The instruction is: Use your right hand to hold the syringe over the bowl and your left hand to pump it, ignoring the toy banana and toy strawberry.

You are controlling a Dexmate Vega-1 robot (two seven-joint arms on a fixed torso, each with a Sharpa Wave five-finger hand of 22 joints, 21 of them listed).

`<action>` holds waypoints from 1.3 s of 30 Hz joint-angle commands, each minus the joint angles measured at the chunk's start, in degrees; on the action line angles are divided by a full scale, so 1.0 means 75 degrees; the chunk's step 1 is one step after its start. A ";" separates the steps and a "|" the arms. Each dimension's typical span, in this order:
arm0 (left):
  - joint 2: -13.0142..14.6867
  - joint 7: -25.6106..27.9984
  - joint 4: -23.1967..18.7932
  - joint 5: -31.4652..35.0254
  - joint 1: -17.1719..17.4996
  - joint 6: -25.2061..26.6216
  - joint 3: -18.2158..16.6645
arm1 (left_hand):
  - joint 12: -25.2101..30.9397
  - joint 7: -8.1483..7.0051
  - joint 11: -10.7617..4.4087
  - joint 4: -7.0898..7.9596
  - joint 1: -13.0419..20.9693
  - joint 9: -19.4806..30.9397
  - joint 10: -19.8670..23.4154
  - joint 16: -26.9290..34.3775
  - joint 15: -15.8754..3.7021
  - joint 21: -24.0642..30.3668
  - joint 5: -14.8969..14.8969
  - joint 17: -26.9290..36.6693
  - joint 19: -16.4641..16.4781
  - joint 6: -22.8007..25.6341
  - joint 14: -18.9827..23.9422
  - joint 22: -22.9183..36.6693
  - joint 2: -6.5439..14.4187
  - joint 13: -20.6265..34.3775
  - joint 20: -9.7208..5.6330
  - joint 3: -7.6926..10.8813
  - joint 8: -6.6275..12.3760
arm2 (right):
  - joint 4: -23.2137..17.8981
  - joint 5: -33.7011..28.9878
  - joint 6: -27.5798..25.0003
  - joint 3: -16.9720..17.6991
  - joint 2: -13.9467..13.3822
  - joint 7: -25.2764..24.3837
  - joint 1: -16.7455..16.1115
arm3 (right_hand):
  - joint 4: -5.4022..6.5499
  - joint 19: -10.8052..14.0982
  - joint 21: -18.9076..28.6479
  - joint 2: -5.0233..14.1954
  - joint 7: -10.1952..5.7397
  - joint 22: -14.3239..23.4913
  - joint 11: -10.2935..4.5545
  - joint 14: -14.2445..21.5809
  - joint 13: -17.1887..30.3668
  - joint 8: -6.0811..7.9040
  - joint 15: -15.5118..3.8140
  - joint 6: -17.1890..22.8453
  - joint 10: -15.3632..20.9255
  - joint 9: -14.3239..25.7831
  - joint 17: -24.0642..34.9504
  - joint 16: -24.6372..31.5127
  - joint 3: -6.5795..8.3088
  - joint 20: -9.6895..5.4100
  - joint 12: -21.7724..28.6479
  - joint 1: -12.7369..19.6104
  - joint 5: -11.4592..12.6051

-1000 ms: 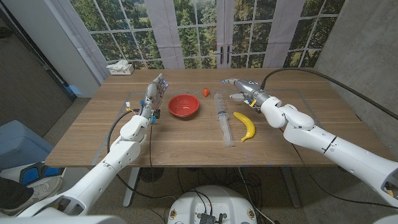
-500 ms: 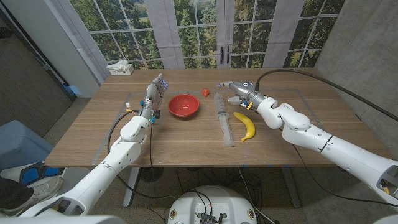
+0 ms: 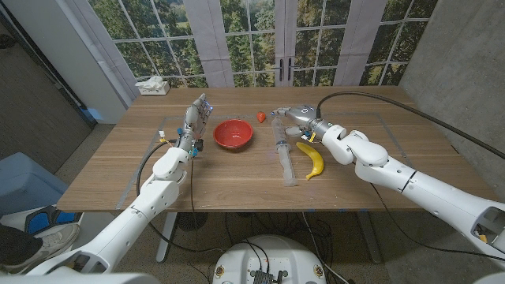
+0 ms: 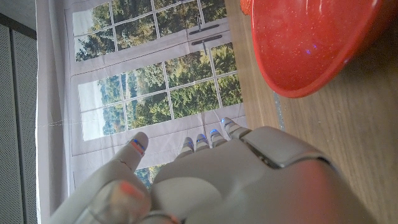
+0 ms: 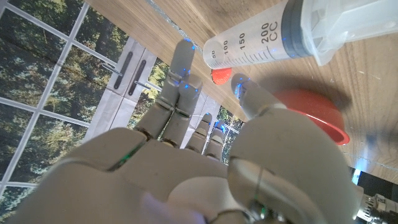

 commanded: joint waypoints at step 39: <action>-0.0157 -0.0518 0.0202 -0.0630 0.0009 -0.0032 -0.0168 | -0.0019 0.0013 0.0040 0.0043 -0.0111 0.0041 -0.0267 0.0012 -0.0397 -0.0017 0.0029 0.0021 0.0073 0.0114 -0.0579 0.0039 0.0548 0.0018 -0.0658 0.0033 0.0010 | 0.0957 -0.2057 0.0585 -0.0873 0.0308 0.0369 0.0563 | 0.0063 -0.1238 0.2258 -0.0323 -0.0064 -0.1030 0.0011 0.0180 0.0143 0.0029 -0.0903 -0.0558 -0.0393 0.0064 -0.0001 -0.0842 -0.1185 -0.0913 0.0083 0.2509 -0.0255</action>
